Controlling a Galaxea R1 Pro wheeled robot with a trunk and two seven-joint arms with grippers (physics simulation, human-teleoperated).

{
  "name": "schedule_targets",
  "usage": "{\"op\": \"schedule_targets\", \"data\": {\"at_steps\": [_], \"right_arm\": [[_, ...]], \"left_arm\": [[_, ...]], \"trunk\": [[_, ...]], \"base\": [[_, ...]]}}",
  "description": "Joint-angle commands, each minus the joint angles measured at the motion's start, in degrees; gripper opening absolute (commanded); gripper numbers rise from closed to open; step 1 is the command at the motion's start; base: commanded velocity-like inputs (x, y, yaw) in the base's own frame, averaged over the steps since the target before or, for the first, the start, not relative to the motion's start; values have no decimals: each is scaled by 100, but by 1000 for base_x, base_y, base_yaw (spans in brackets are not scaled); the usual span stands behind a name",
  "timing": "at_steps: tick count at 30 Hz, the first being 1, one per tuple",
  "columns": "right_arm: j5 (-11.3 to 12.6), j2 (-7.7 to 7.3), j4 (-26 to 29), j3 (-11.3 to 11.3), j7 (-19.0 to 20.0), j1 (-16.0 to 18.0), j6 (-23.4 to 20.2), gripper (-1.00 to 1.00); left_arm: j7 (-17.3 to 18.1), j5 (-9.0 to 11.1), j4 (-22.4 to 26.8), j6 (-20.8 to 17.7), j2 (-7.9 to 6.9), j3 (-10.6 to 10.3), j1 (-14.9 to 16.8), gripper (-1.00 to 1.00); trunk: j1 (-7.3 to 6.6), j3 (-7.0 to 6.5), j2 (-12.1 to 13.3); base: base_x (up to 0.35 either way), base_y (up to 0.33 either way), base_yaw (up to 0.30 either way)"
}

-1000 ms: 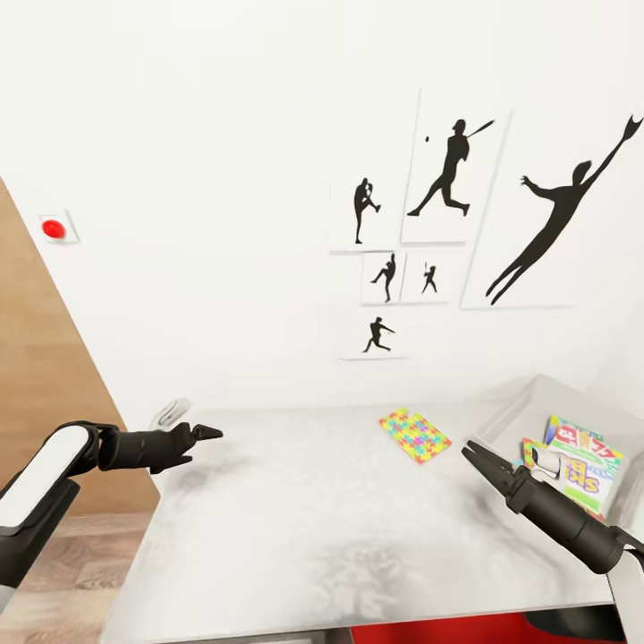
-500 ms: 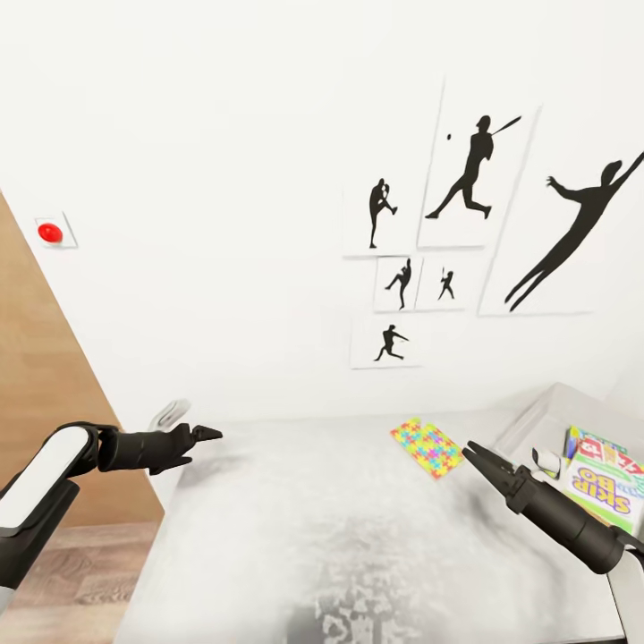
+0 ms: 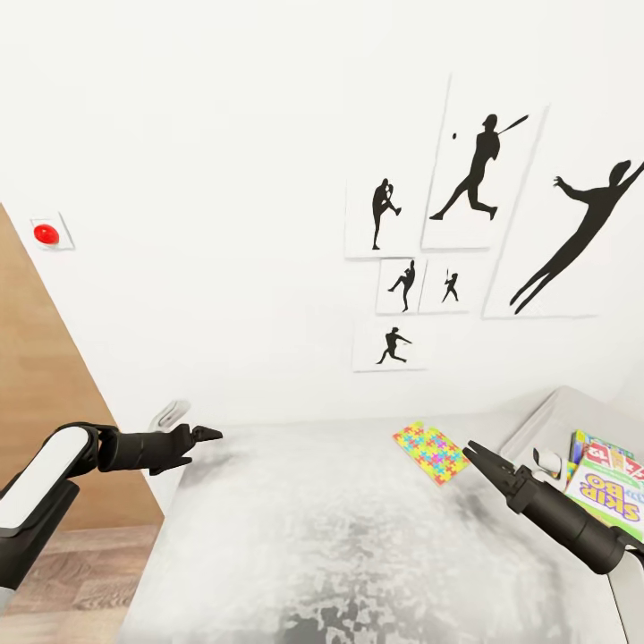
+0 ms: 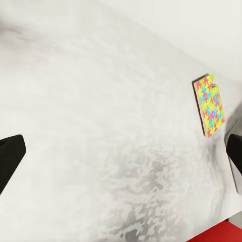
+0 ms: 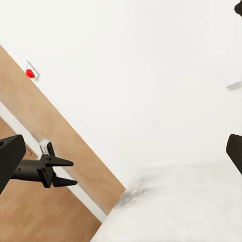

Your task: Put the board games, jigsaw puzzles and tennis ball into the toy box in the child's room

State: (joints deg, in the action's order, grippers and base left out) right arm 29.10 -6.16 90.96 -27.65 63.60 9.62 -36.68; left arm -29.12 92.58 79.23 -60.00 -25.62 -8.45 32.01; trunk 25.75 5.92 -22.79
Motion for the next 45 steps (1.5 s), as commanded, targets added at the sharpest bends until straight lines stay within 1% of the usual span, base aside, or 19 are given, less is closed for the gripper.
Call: {"op": "schedule_targets", "data": {"at_steps": [1, 11, 19, 22, 24, 25, 26, 27, 29, 30, 32, 33, 34, 35, 37, 38, 41, 43, 45], "right_arm": [[29, 0, -3, -5, 11, 5, -42, 100], [43, -8, 0, -29, -8, 5, -57, 100], [34, 21, 0, -11, -65, 14, -56, 100], [23, 40, 0, 18, -235, 52, -128, 100], [21, 63, -2, 127, -681, 97, -218, 100], [26, 61, -4, 263, -1052, 180, -298, 100], [37, 44, -7, 433, -1527, 338, -413, 100], [44, 37, -13, 521, -1795, 452, -486, 100], [67, 41, -70, 910, -2927, 1099, -939, 100], [71, 49, -100, 1017, -3212, 1284, -1093, 100], [88, 77, -300, 1439, -4261, 2048, -1723, 100], [96, 95, -479, 1608, -4724, 2452, -1945, 100], [99, 117, -743, 1742, -5148, 2849, -2077, 100], [100, 127, -917, 1794, -5344, 3039, -2124, 100], [88, 179, -1770, 1920, -6046, 3739, -2231, 100], [84, 193, -2003, 1938, -6198, 3902, -2245, 100], [48, 246, -3394, 1995, -6960, 4711, -2164, 100], [50, 275, -4130, 2010, -7327, 5034, -1857, 100], [52, 324, -4536, 2050, -7532, 5184, -1627, 100]], "left_arm": [[-59, 59, 4, 0, -4, -8, 7, 100], [-59, 63, 4, 0, -4, -8, 7, 100], [-59, 67, 4, 0, -4, -9, 7, 100], [-59, 70, 4, 0, -4, -14, 7, 100], [-59, 69, 4, 0, -4, -12, 7, 100], [-59, 68, 4, 0, -4, -10, 7, 100], [-59, 68, 4, 0, -4, -9, 7, 100], [-59, 68, 4, 0, -4, -9, 7, 100], [-59, 72, 4, 0, -1, -13, 7, 100], [-59, 75, 4, 0, 2, -15, 7, 100], [-57, 85, 4, 0, 16, -27, 7, 100], [-53, 88, 7, 0, 21, -35, 7, 100], [-42, 93, 9, 0, 26, -41, 7, 100], [-30, 95, 10, 0, 27, -45, 7, 100], [76, 100, 12, 0, 33, -60, 7, 100], [114, 100, 12, 0, 32, -64, 7, 100], [357, 100, 13, 0, 26, -80, 7, 100], [450, 102, 13, 0, 21, -84, 7, 100], [492, 102, 13, 0, 16, -86, 7, 100]], "trunk": [[4, 13, -13], [4, 13, -13], [4, 13, -13], [4, 13, -13], [4, 13, -13], [4, 13, -13], [4, 13, -13], [4, 13, -13], [4, 13, -13], [4, 13, -13], [4, 13, -13], [4, 13, -13], [4, 13, -13], [4, 13, -13], [4, 13, -13], [4, 13, -13], [4, 13, -13], [4, 13, -13], [4, 13, -13]], "base": [[0, 0, 0], [0, 0, 0], [0, 0, 0], [0, 0, 0], [0, 0, 0], [0, 0, 0], [0, 0, 0], [0, 0, 0], [0, 0, 0], [0, 0, 0], [0, 0, 0], [0, 0, 0], [0, 0, 0], [0, 0, 0], [0, 0, 0], [0, 0, 0], [0, 0, 0], [0, 0, 0], [0, 0, 0]]}}
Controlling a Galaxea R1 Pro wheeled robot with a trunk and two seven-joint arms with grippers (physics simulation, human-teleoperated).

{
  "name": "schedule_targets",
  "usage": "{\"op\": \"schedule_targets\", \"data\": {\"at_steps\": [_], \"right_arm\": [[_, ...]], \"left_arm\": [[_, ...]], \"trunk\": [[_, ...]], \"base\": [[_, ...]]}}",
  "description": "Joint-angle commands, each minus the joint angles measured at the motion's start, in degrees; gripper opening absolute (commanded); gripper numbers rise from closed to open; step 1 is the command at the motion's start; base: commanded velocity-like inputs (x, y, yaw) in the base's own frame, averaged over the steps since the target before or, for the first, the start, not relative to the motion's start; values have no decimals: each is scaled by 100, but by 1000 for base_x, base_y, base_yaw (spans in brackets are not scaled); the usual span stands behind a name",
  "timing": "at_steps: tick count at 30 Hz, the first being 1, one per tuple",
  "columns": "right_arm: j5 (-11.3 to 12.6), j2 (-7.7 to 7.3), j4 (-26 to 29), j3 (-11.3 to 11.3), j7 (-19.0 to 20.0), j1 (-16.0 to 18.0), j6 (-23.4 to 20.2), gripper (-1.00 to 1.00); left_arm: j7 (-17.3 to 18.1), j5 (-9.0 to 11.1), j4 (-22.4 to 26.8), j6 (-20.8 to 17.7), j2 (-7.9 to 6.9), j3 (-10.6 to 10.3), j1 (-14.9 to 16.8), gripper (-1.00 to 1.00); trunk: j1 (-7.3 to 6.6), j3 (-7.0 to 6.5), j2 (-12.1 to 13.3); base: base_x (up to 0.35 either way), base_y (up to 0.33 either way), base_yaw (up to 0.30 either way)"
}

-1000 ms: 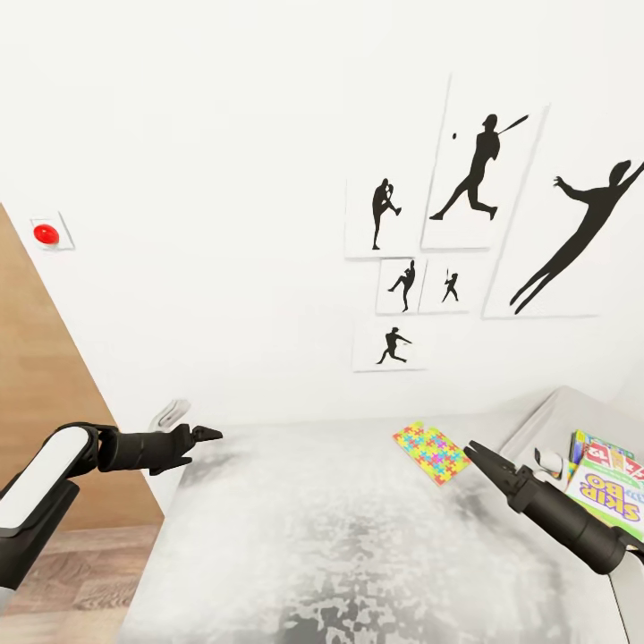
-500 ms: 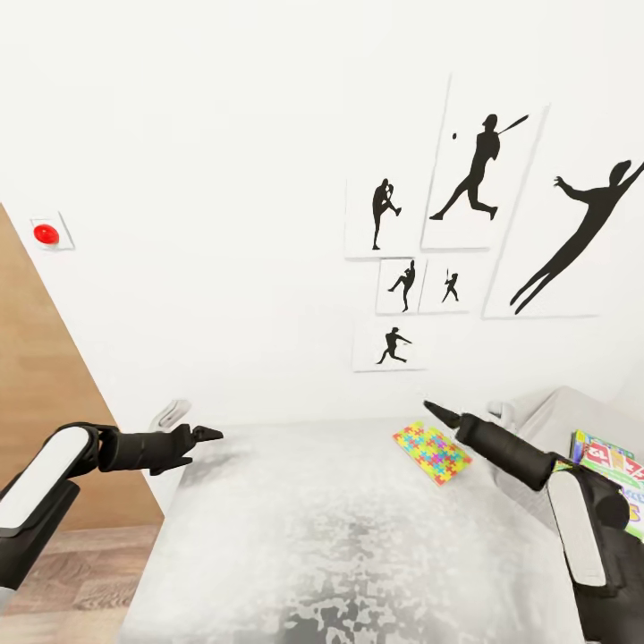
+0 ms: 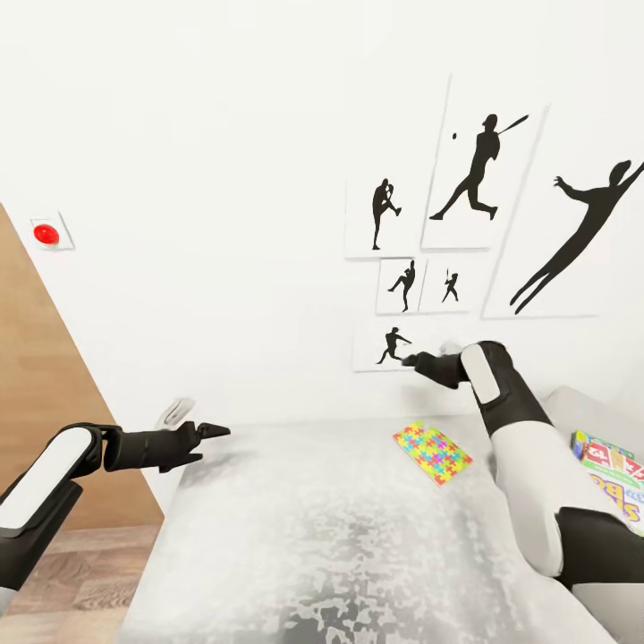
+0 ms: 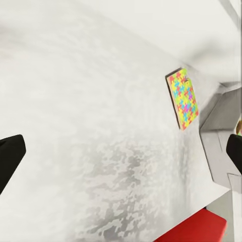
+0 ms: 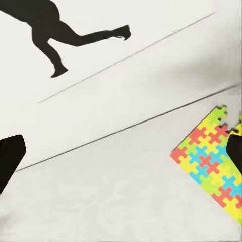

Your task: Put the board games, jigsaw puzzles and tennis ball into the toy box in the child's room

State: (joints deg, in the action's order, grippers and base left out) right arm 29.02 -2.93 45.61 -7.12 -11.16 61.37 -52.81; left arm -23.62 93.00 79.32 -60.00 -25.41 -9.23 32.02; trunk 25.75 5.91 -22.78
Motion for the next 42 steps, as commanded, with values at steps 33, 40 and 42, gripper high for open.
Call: {"op": "schedule_targets", "data": {"at_steps": [33, 40, 42], "right_arm": [[48, -217, -434, 459, -237, 111, 253, 100], [51, -428, -876, 457, -230, 123, 635, 100], [42, -502, -1040, 457, -229, 131, 730, 100]], "left_arm": [[2675, 33, 22, 0, -252, 31, -343, 100], [2685, 34, 22, 0, -254, 41, -366, 100], [2686, 34, 22, 0, -257, 43, -369, 100]], "trunk": [[4, 176, -14], [4, 242, -14], [4, 261, -14]], "base": [[0, 0, 0], [0, 0, 0], [0, 0, 0]]}}
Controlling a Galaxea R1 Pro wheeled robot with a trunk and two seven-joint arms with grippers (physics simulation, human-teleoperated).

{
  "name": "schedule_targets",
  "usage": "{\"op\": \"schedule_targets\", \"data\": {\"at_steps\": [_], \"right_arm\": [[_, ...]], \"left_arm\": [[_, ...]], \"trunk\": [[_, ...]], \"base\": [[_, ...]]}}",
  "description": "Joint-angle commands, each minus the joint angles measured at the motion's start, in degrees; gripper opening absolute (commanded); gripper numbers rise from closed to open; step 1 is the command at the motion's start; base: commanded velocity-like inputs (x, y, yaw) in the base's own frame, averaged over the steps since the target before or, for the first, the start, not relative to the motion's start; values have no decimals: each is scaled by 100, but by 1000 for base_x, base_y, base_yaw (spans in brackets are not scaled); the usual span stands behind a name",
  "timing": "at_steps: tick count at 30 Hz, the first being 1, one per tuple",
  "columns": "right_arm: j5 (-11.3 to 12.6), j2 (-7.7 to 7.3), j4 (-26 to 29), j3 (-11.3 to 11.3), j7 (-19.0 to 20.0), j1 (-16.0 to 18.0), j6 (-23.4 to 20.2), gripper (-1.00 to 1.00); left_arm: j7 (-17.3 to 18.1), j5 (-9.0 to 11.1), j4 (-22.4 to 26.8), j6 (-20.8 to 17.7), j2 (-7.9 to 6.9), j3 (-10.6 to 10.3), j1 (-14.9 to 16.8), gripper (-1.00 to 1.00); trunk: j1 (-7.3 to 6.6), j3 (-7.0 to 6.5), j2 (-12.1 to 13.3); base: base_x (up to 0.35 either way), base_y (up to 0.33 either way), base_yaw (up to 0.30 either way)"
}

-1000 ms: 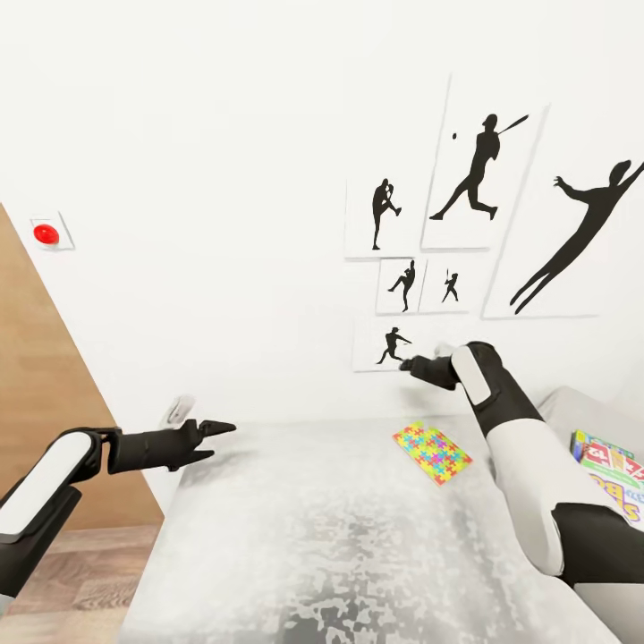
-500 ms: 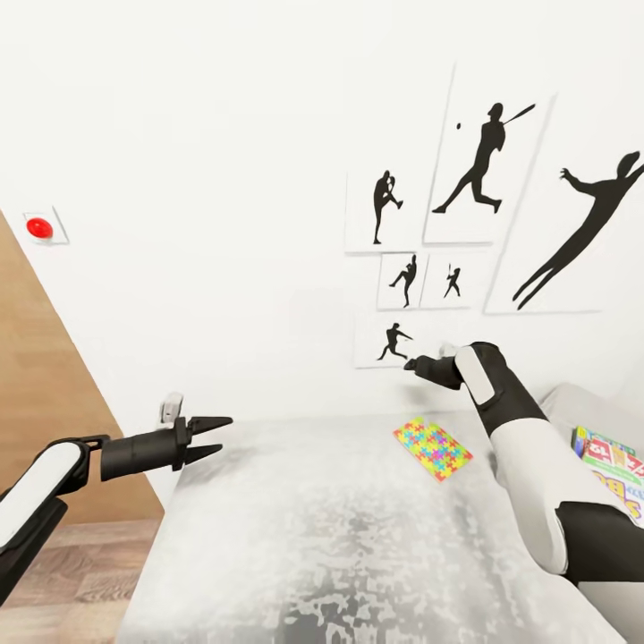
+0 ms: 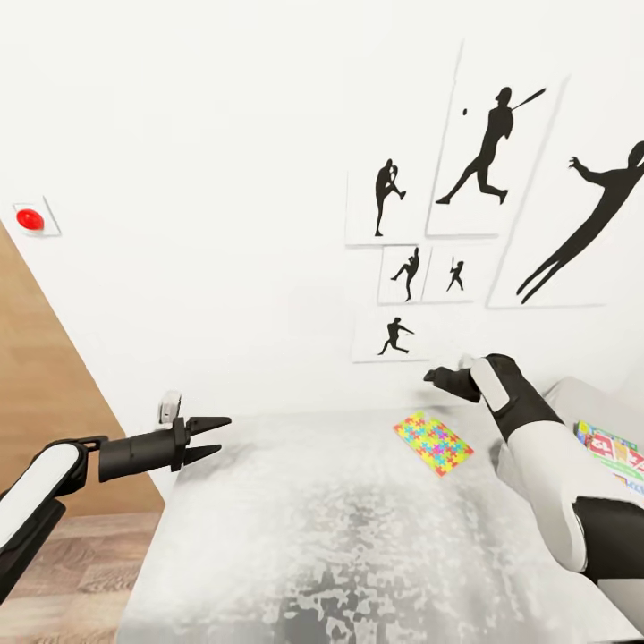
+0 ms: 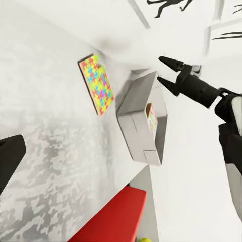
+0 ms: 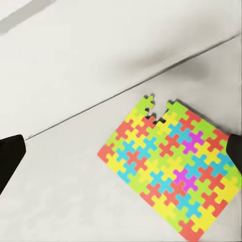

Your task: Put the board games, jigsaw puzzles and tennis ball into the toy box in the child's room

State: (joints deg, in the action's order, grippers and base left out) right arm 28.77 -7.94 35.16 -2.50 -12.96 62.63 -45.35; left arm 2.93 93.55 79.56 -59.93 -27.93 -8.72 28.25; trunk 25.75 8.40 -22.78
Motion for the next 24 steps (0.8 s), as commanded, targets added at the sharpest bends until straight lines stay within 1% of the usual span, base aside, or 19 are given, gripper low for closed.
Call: {"op": "schedule_targets", "data": {"at_steps": [1, 3, 8, 11, 18, 24], "right_arm": [[65, -14, -21, -5, -49, 6, -2, 100], [57, -46, -81, -5, -48, 5, 34, 100], [51, -69, -118, -1, -48, 5, 66, 100], [50, -74, -125, 2, -48, 4, 83, 100], [50, -76, -162, 9, -48, 3, 366, 100], [48, -77, -167, 8, -48, 7, 431, 100]], "left_arm": [[31, -21, -2, -7, -6, -8, 7, 100], [33, -21, -2, -7, -6, -8, 6, 100], [54, -20, -2, -7, -7, -7, 5, 100], [57, -18, -2, -7, -7, -7, 5, 100], [58, -19, -2, -7, -6, -7, 5, 100], [58, -21, -2, -7, -10, -7, 5, 100]], "trunk": [[3, 22, -13], [3, 41, -13], [3, 88, -13], [3, 117, -13], [3, 183, -13], [3, 239, -13]], "base": [[0, 0, 0], [0, 0, 0], [0, 0, 0], [0, 0, 0], [0, 0, 0], [0, 0, 0]]}}
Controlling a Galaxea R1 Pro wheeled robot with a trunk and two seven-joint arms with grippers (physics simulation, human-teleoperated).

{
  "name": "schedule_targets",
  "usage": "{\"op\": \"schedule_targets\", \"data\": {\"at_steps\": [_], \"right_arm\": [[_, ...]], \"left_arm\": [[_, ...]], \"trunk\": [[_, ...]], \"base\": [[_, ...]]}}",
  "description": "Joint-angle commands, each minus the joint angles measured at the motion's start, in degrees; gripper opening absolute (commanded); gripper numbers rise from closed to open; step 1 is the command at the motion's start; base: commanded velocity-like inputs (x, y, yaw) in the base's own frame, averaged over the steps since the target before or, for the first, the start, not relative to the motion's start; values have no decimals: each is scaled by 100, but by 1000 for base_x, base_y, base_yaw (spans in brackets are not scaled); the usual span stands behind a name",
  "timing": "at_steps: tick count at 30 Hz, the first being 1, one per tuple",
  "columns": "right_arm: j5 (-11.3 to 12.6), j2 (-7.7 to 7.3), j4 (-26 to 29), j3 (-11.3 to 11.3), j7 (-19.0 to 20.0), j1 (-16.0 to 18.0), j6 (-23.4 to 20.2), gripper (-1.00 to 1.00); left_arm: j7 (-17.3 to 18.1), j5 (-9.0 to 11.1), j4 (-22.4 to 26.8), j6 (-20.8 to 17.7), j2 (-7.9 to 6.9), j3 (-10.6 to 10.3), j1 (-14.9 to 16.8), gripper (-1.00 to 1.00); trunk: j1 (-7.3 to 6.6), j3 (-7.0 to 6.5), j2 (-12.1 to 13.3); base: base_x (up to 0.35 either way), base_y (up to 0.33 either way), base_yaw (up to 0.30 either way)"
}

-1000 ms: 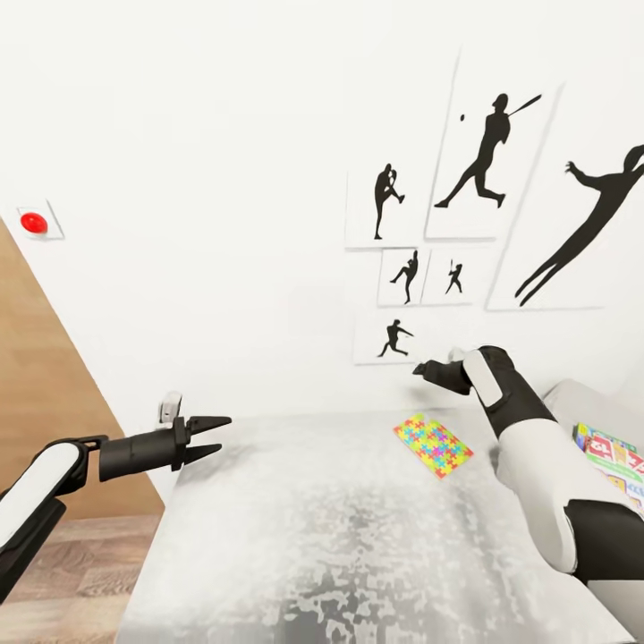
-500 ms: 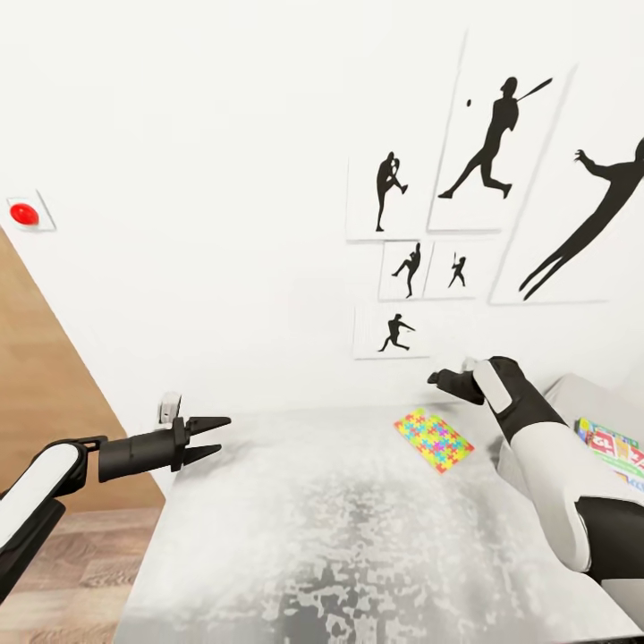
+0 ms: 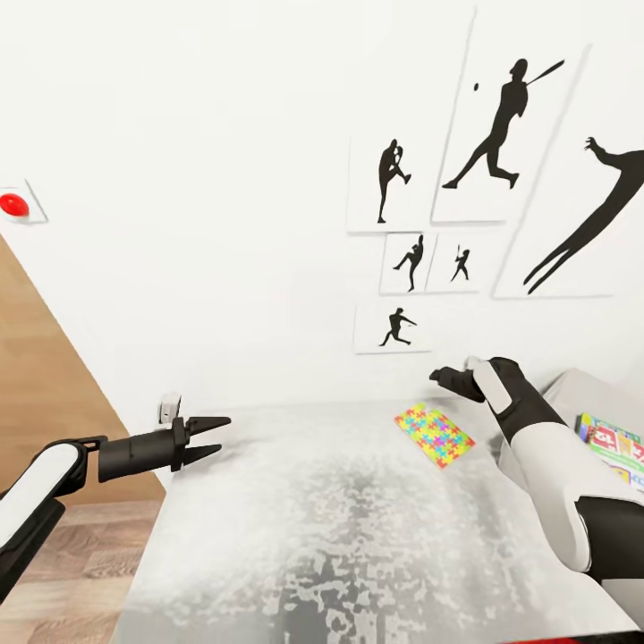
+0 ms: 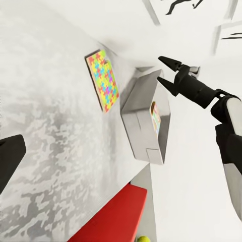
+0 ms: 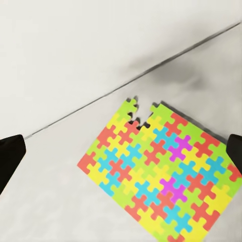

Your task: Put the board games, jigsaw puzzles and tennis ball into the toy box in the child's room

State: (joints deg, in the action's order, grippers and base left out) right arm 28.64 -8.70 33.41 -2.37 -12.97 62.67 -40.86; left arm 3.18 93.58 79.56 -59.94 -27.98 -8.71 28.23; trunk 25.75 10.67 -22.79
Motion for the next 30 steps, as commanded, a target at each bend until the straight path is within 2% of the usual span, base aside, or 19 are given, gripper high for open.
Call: {"op": "schedule_targets", "data": {"at_steps": [1, 6, 9, 11, 15, 18, 23, 30], "right_arm": [[60, -3, 8, -3, -48, 6, 12, 100], [29, -8, 8, 0, -48, 8, 134, 100], [-256, -9, 14, -6, -48, 8, 163, 100], [-534, -6, 19, -19, -48, 14, 181, 100], [-784, -1, 21, -30, -49, 72, 291, 100], [-822, -1, 15, -23, -48, 112, 359, 100], [-863, 8, 9, -26, -48, 137, 406, 100], [-877, 21, 11, -22, -48, 140, 419, 100]], "left_arm": [[33, -24, -1, -6, -3, -8, 7, 100], [33, -24, -1, -6, -3, -8, 7, 100], [33, -24, -1, -6, -4, -8, 7, 100], [33, -24, -1, -6, -4, -8, 7, 100], [33, -24, -1, -6, -5, -7, 7, 100], [33, -24, -1, -6, -24, -8, 7, 100], [33, -17, -1, -6, -196, -9, 7, 100], [33, -15, -1, -6, -231, -12, 7, 100]], "trunk": [[3, 22, -13], [3, 69, -13], [3, 97, -13], [3, 116, -13], [3, 154, -13], [3, 182, -13], [3, 230, -13], [3, 296, -13]], "base": [[0, 0, 0], [0, 0, 0], [0, 0, 0], [0, 0, 0], [0, 0, 0], [0, 0, 0], [0, 0, 0], [0, 0, 0]]}}
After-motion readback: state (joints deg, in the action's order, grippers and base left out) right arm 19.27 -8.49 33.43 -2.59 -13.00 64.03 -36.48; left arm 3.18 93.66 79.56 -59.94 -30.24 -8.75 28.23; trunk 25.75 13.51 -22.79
